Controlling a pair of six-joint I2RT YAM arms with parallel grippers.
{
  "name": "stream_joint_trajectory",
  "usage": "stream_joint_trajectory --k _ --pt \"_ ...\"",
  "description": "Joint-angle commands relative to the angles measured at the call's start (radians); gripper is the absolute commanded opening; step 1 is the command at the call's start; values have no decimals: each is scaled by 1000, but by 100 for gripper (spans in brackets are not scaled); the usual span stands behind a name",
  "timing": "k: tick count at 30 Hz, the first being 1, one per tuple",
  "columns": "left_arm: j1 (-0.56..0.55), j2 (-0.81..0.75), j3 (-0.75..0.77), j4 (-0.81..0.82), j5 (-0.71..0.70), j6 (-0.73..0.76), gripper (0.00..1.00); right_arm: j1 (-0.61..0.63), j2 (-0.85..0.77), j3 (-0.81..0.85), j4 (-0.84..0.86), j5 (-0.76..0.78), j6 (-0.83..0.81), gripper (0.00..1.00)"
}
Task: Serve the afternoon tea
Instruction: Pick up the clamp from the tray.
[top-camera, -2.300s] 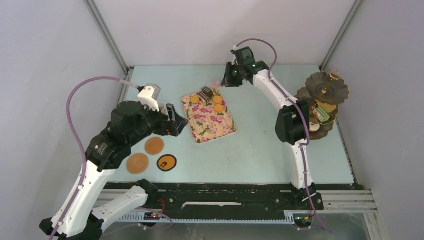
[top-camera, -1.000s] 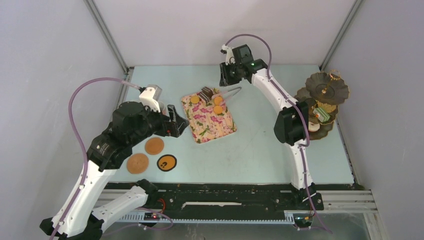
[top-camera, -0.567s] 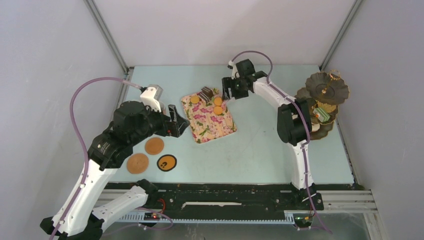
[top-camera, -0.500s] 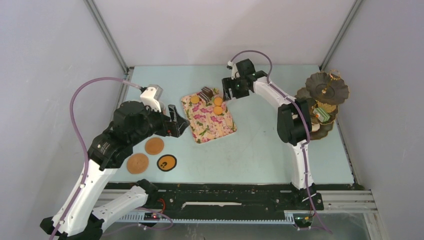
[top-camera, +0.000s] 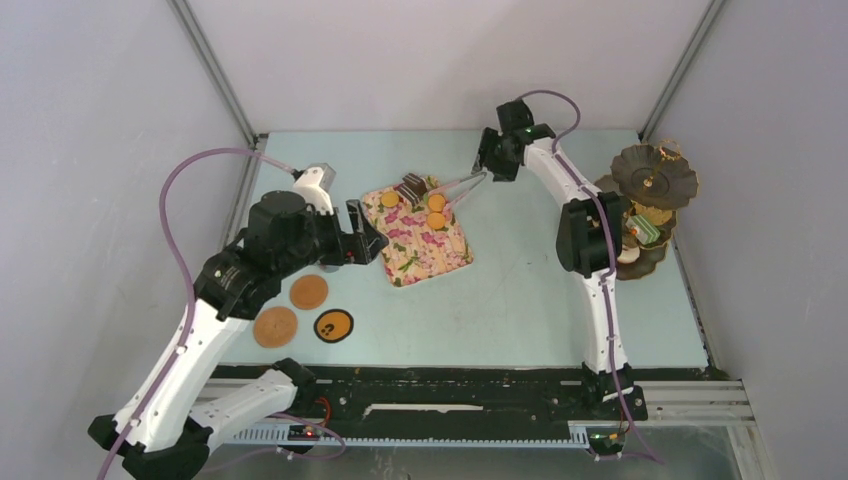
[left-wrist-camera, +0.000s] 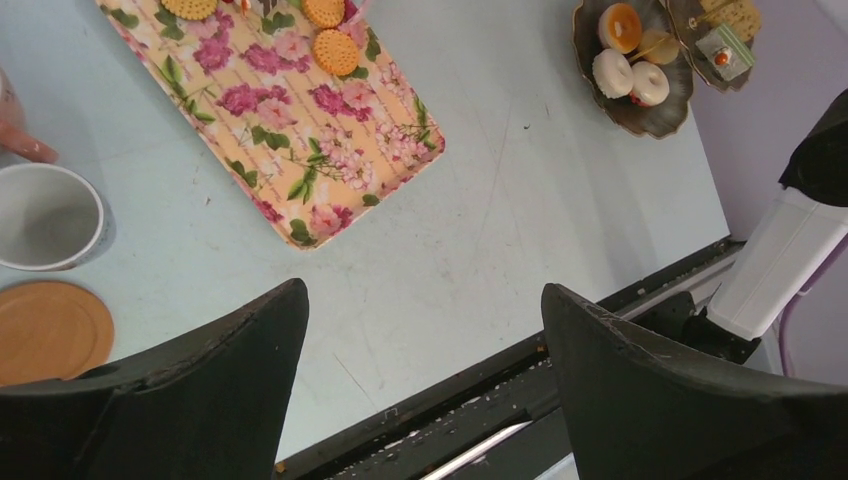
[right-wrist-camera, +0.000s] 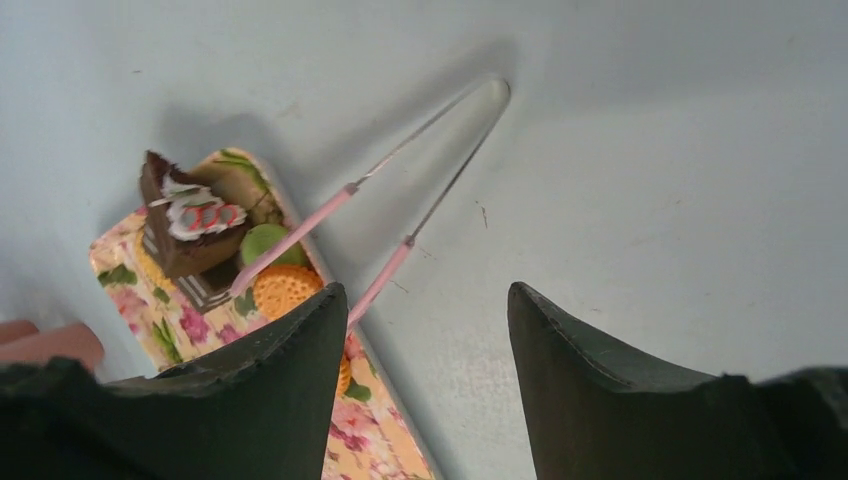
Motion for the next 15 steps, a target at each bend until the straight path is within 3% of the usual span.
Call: stream_joint_trajectory --k 1,10,15 --pt "11 -6 -5 38 -26 -66 93 19 51 -5 -7 28 213 61" --pt "10 -49 -53 78 -52 -143 93 12 149 19 -3 -8 350 51" --pt "10 -92 -86 95 -95 -173 93 6 177 28 23 -39 441 40"
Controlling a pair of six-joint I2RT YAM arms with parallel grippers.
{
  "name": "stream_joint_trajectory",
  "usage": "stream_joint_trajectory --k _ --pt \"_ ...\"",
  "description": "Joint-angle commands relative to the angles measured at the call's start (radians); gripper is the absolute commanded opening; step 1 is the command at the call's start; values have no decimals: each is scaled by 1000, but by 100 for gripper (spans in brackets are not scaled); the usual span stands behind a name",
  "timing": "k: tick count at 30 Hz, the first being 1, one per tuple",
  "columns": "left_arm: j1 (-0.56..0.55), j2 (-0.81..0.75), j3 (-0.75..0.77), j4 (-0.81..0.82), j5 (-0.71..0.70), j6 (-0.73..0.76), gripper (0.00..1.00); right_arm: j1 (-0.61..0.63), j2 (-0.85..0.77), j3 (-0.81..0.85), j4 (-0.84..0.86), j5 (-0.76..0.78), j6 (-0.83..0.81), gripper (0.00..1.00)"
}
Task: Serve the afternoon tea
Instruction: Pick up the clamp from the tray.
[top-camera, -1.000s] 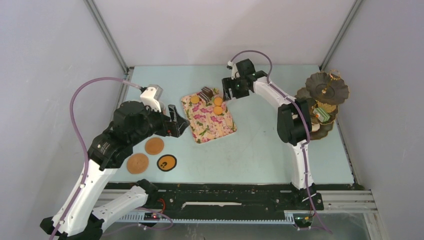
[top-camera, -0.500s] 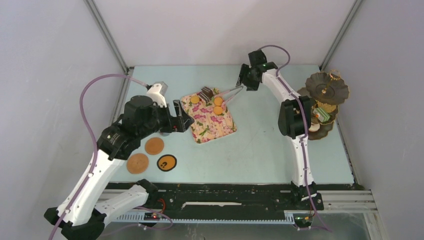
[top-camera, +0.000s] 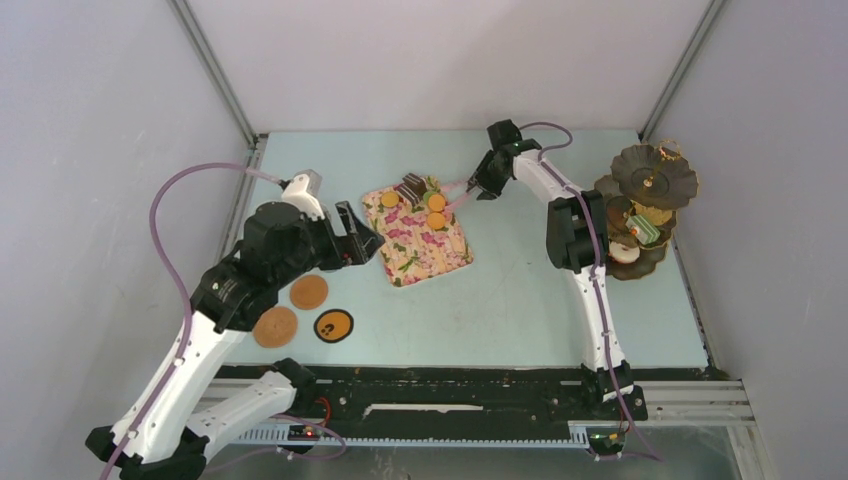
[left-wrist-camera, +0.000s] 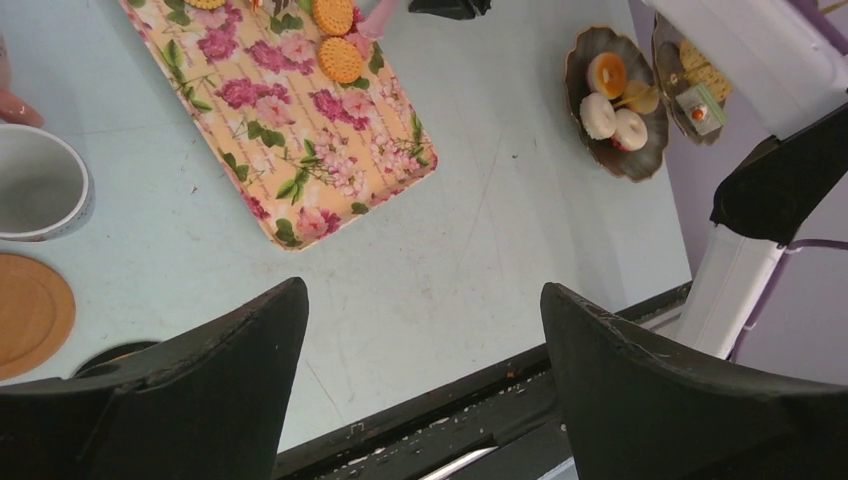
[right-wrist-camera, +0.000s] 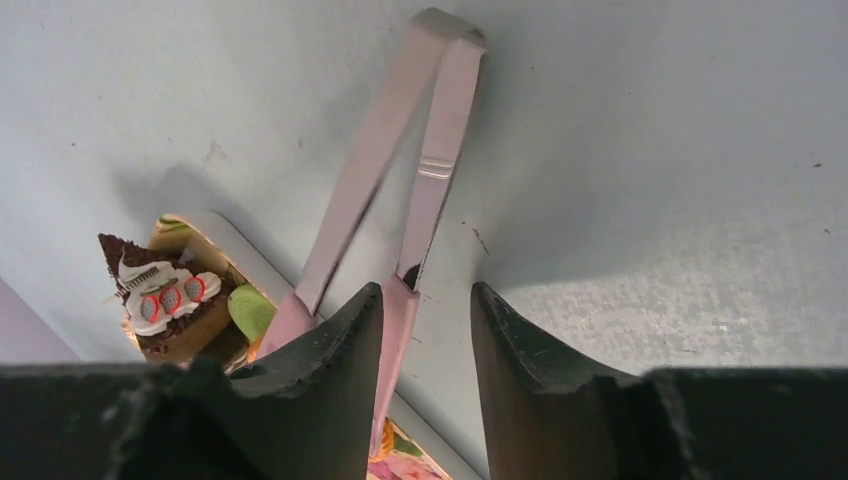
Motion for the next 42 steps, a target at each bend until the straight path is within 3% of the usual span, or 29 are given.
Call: stream_joint_trajectory --k 1,8,12,17,24,30,33,37,42 --pt "8 -49 -20 53 -49 -48 93 -10 34 39 29 -18 107 39" --pt "8 -108 -65 59 -65 -82 92 -34 63 24 112 -95 229 33" --pt "8 -125 -61 51 -56 -90 92 -41 61 17 157 -147 260 13" --pt "8 -115 -2 14 -27 -81 93 -69 -42 -3 213 -182 197 0" --pt "29 -104 -37 161 124 -140 97 -81 -311 -85 201 -306 -82 0" --pt "85 -48 -66 354 274 -229 97 83 -763 -507 290 -224 -314 0" --pt "96 -9 -76 426 342 -288 97 195 -917 -643 314 -159 -376 0" --pt "88 45 -101 481 468 -305 93 325 -1040 -755 341 -67 -379 0" --pt "27 8 -122 457 430 -221 92 429 -1097 -760 305 43 -359 0"
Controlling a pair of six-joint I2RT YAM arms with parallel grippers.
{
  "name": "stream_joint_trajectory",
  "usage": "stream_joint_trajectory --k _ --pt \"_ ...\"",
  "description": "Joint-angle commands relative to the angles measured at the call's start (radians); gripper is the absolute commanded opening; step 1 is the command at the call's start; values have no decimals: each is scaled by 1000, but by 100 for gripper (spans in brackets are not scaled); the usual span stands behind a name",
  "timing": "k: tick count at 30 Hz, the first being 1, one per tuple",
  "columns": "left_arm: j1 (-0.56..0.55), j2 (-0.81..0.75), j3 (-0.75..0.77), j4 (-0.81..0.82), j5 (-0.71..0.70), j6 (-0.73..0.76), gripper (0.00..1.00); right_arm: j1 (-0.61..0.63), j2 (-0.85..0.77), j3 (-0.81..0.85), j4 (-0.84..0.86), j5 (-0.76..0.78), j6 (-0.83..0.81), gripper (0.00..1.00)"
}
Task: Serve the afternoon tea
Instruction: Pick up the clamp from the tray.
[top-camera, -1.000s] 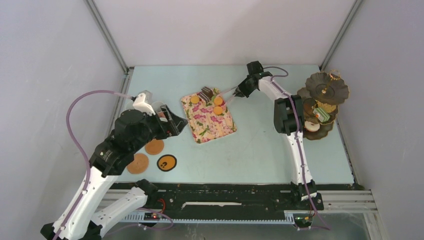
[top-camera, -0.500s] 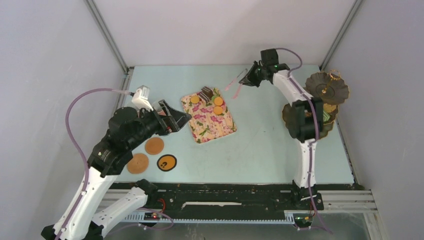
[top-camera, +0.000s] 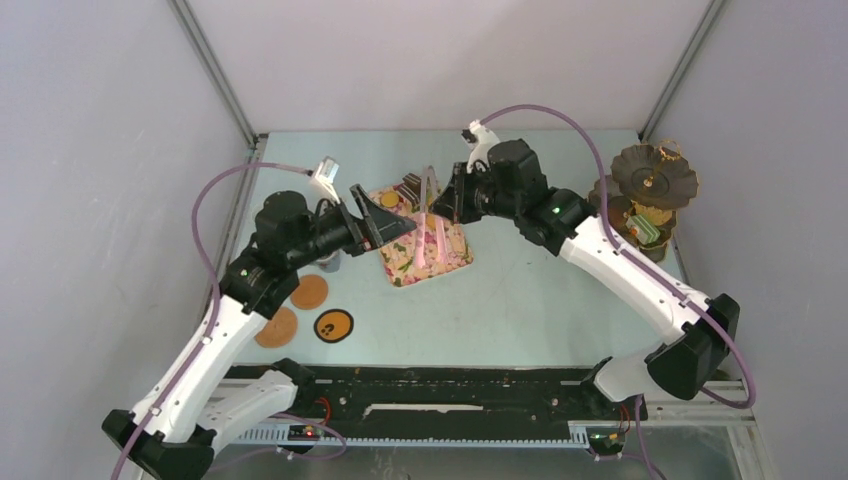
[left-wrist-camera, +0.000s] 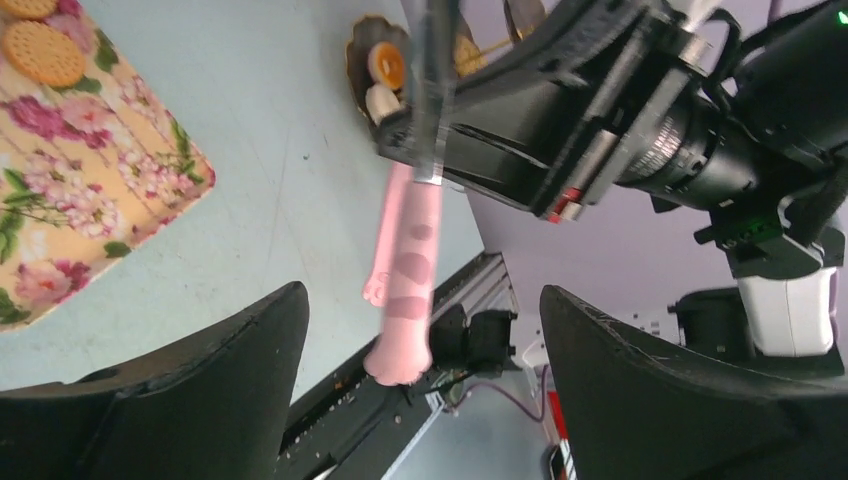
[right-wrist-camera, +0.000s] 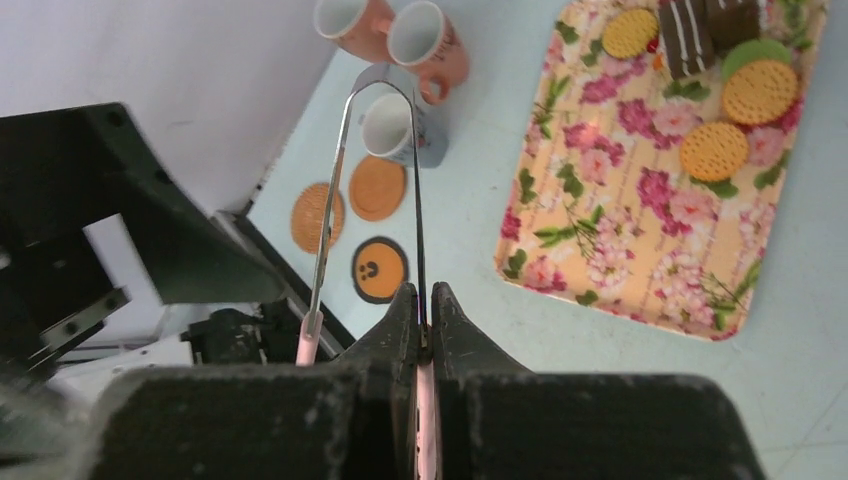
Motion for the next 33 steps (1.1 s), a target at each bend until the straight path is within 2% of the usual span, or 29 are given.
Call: stream_joint_trajectory --k 1,3,6,9,15,18,22,25,30,33 --pt "-69 -50 -3 49 33 54 92 50 -19 -18 0 158 -8 0" --pt "-130 -44 -12 52 11 64 91 67 -30 -17 5 189 11 0" --pt "-190 -20 16 -34 -56 125 88 75 -55 -17 14 211 49 0" --pt "-201 -10 32 -107 -139 200 84 90 -81 -17 23 222 78 0" --pt "-207 -5 55 -141 -219 256 78 138 -104 -17 6 243 95 0" --pt "-205 -20 51 -110 -211 252 77 154 -115 -17 -12 264 105 0" --pt "-207 -8 35 -84 -142 221 64 171 -123 -17 -48 312 177 0" --pt "-207 -9 17 -73 -124 208 60 177 -122 -17 -78 349 247 0" --pt "-209 -12 -1 -68 -104 196 59 196 -118 -15 -112 405 341 0" --pt "-210 12 8 -84 -93 191 64 213 -112 5 -146 438 373 0"
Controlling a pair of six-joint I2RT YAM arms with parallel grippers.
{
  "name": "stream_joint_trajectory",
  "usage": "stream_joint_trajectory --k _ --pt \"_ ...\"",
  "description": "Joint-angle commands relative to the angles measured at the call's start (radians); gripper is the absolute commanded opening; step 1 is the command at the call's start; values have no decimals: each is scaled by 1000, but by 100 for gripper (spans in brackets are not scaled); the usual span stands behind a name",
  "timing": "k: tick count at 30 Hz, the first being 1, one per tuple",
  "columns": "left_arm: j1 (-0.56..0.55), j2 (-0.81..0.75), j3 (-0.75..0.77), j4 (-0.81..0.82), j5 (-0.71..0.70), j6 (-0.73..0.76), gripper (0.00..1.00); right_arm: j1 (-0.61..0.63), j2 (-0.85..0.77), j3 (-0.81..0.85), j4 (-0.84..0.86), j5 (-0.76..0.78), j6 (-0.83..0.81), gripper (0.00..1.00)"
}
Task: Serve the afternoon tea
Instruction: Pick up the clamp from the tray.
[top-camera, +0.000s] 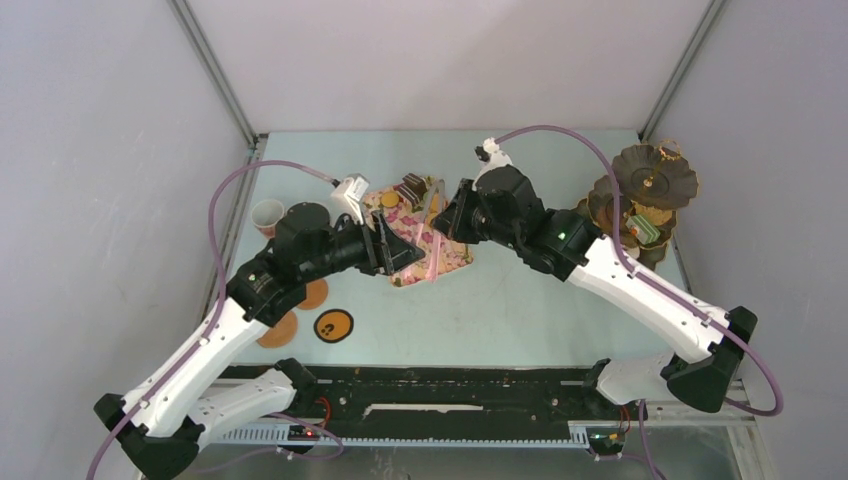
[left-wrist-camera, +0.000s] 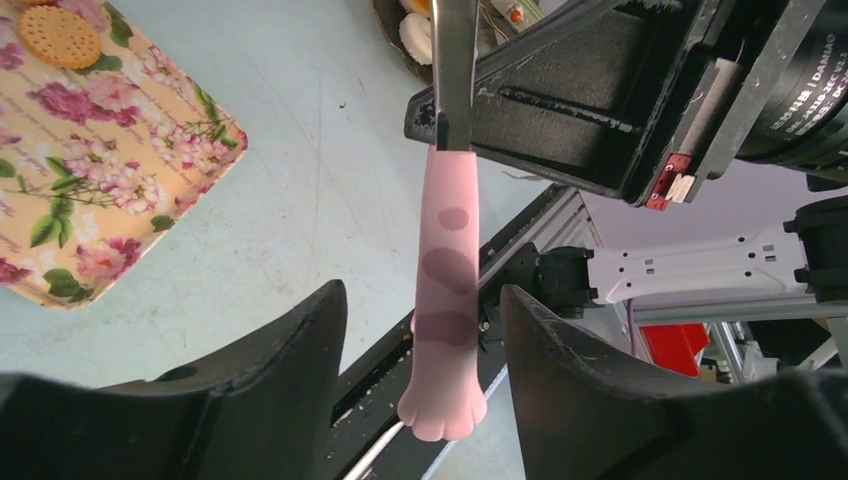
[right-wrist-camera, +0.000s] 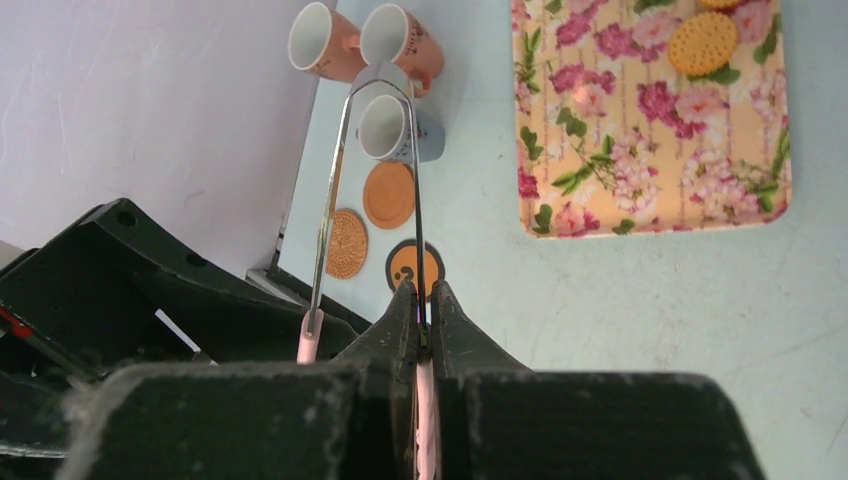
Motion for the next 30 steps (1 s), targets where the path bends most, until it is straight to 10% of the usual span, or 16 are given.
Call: stream_joint_trajectory --k 1,14,20,23,26,30 --pt "-11 20 12 17 32 -11 65 31 -17 47 -56 106 99 0" --pt "-61 90 117 -92 -103 77 58 82 41 176 -279 251 218 1" --pt "-60 121 106 -75 5 60 25 82 20 152 -241 217 190 7" --pt "-40 118 100 -109 51 57 2 73 -4 118 -206 169 86 38" --pt "30 100 77 -132 171 49 0 50 -66 56 -148 95 -161 68" --pt "92 92 68 -232 310 106 0 48 -252 -109 -35 6 -605 82"
